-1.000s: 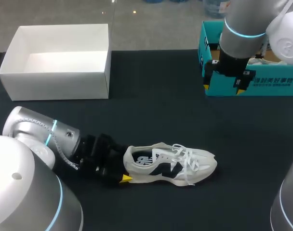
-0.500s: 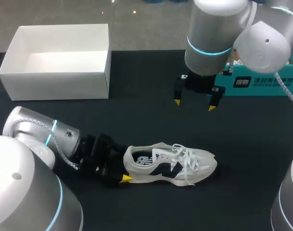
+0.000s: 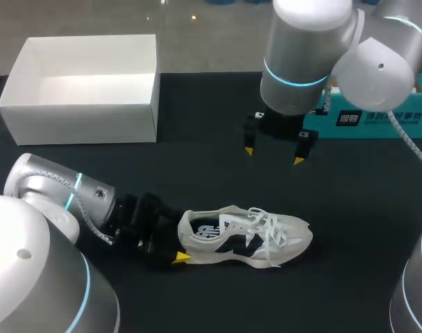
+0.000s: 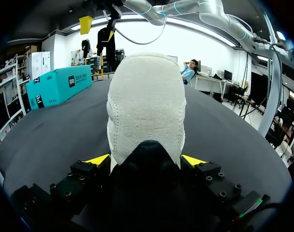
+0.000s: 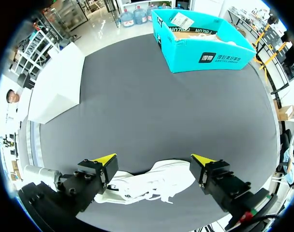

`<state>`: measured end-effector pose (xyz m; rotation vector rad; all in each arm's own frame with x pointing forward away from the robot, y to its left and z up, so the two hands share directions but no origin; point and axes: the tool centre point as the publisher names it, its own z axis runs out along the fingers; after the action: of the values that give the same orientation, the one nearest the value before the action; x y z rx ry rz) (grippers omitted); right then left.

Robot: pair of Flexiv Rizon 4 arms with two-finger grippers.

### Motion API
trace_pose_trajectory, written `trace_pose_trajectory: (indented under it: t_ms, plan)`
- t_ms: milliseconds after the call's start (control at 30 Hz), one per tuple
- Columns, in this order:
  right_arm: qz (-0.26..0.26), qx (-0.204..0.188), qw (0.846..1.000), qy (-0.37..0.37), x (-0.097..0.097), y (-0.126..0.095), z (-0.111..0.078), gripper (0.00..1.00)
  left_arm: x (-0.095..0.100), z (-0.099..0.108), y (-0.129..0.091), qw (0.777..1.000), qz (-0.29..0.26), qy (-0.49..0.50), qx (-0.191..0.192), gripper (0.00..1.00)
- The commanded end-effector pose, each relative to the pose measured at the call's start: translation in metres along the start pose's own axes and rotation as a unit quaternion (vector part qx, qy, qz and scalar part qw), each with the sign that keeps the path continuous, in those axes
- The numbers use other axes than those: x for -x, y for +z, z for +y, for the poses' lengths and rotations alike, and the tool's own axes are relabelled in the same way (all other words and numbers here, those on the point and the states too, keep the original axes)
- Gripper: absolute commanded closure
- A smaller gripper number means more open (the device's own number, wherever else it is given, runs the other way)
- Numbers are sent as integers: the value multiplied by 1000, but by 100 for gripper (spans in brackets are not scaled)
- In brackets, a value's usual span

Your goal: Take the shoe out of the shoebox, open the shoe tongue, remove and reinsert the insole, then place the shoe into the shoebox

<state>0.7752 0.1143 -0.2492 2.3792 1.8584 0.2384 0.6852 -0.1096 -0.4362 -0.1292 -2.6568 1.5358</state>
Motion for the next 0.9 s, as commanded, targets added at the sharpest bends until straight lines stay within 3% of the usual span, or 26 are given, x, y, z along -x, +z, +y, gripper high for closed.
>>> trace_pose_trajectory:
  t_ms: [33, 300, 633, 900]
  plan:
    - [3, 1, 1000, 0, 2, 2, -1, 0, -1, 6, 6, 1000, 0, 0, 2, 100]
    - [3, 1, 1000, 0, 2, 2, -1, 0, -1, 6, 6, 1000, 0, 0, 2, 100]
    - [33, -17, 999, -24, -21, 19, -60, 0, -1, 6, 6, 1000, 0, 0, 2, 100]
    - [21, -41, 998, -45, -44, 23, -90, 0, -1, 6, 6, 1000, 0, 0, 2, 100]
